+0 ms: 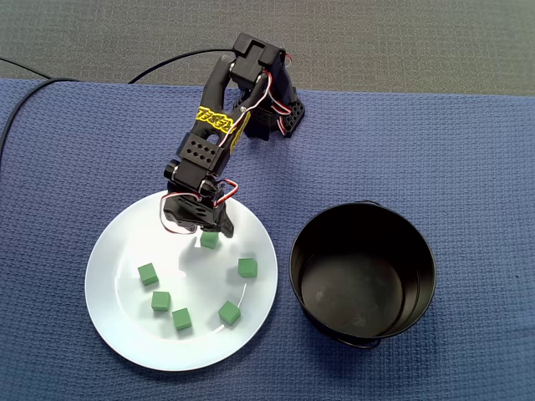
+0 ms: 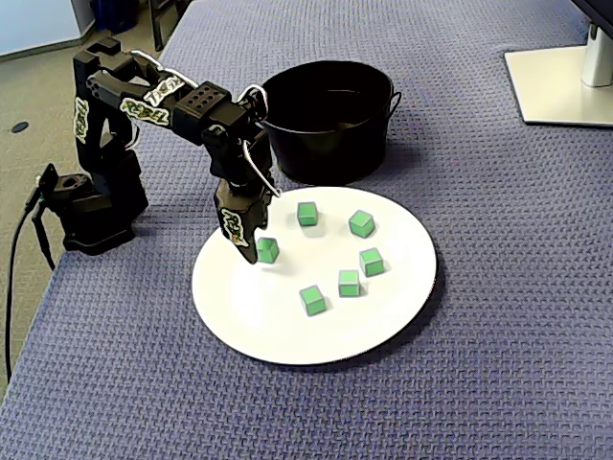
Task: Pick up the items on the white plate and put them in the black container.
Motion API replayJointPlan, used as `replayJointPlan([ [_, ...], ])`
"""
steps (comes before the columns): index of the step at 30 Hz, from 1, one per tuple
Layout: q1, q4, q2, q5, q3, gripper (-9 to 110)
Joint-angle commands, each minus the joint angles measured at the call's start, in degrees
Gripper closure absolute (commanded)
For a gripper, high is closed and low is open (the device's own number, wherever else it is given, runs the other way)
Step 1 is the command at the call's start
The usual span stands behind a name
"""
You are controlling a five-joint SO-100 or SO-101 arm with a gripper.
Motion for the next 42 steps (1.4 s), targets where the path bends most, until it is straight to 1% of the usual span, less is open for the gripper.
replayJointPlan([
  [1,-0.7,-3.0,1.2,4.4,-0.3,78],
  [5,-0.6,-4.7,0.4,7.2,-0.6,78],
  [19,-1.8,-6.0,0.3,9.1,3.3,81],
  [20,-1.8,-6.2,0.3,9.2,3.5,83],
  [23,-1.7,-7.0,0.4,10.0,3.7,94],
  [26,-1.6,-7.1,0.4,10.5,3.7,101],
  [33,-1.3,-6.7,3.6,13.4,6.6,101],
  [36,-1.1,-0.5,7.0,17.8,4.3,101],
  [42,1.5,16.5,16.0,34.6,-11.2,101],
])
